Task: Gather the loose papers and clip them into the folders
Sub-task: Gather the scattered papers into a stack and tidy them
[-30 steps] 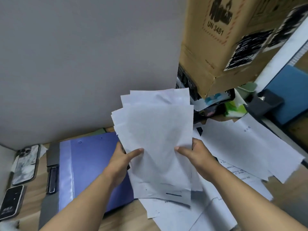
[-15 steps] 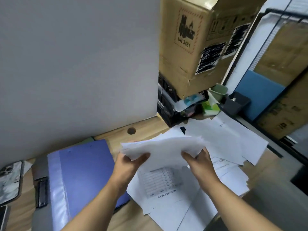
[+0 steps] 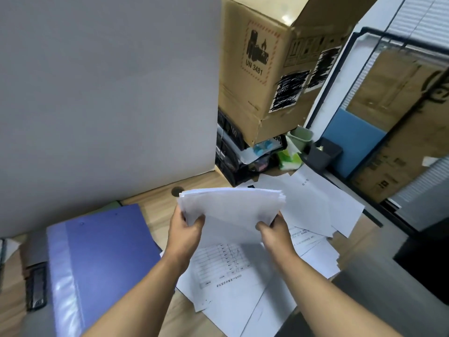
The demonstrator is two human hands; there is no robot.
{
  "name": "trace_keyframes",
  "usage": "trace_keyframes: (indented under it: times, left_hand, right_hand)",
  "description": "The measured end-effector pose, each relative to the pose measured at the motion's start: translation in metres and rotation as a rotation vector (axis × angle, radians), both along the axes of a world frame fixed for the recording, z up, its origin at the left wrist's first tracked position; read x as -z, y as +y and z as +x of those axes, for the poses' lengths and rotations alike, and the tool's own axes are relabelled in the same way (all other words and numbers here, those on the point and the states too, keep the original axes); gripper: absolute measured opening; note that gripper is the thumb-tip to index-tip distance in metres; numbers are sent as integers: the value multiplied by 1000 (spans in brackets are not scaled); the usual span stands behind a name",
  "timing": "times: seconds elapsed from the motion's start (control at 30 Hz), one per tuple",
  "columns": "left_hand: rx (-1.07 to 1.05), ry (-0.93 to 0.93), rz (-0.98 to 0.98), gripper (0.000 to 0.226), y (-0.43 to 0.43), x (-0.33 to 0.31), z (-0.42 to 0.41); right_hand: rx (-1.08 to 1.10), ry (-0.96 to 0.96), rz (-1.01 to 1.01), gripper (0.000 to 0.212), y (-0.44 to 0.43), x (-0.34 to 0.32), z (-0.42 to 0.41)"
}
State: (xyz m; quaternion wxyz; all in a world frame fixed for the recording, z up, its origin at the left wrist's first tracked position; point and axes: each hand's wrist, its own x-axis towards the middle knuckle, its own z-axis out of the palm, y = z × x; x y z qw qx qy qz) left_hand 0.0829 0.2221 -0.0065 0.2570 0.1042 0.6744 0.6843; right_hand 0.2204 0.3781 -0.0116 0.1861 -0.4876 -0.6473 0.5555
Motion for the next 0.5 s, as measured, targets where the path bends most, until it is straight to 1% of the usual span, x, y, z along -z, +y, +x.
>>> trace_keyframes:
  times: [0.1, 0.17, 0.2, 0.23, 0.3, 0.37, 0.43, 0.47, 0.5]
  left_hand:
    - [26, 22, -18, 38, 0, 6, -7]
    - [83, 9, -77, 28, -1, 10, -10]
    - [97, 16, -107, 22, 0, 12, -10]
    - [91, 40, -130, 18, 1, 12, -12]
    - [33, 85, -159, 15, 2, 12, -16]
    - [12, 79, -137, 13, -1, 10, -25]
    - [12, 4, -129, 17, -5, 12, -31]
    - [20, -74, -150, 22, -7, 18, -32]
    - [45, -161, -194, 28, -11, 26, -30]
  right_hand:
    - [12, -56, -3, 38, 10, 6, 1]
    - [-53, -114, -2, 40, 13, 9, 3]
    - [-94, -148, 3, 38, 13, 12, 4]
    - [-115, -169, 25, 32, 13, 9, 4]
    - [-97, -137, 83, 16, 15, 3, 3]
    - [-75, -26, 120, 15, 18, -6, 1]
    - [-80, 37, 28, 10, 23, -8, -1]
    - [-108, 24, -52, 14, 23, -6, -2]
    - [-156, -42, -122, 23, 22, -3, -1]
